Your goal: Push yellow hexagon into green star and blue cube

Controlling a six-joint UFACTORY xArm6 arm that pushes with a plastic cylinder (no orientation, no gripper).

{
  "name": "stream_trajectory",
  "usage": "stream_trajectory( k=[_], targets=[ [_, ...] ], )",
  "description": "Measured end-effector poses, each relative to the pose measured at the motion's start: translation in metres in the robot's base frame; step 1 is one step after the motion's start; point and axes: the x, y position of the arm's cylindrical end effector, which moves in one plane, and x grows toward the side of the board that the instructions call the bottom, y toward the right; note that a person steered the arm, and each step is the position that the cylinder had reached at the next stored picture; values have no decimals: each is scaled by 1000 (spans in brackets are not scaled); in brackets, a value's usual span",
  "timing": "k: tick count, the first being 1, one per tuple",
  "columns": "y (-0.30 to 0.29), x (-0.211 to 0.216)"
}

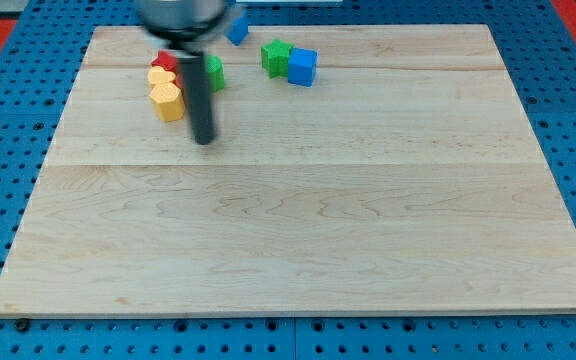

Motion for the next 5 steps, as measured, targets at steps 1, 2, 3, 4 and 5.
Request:
stream_trajectory(
  k=[1, 2, 3, 4, 5],
  targets=[
    [-72, -27],
    [-19, -38],
    [102, -41],
    [95, -37],
    [95, -50]
  ],
)
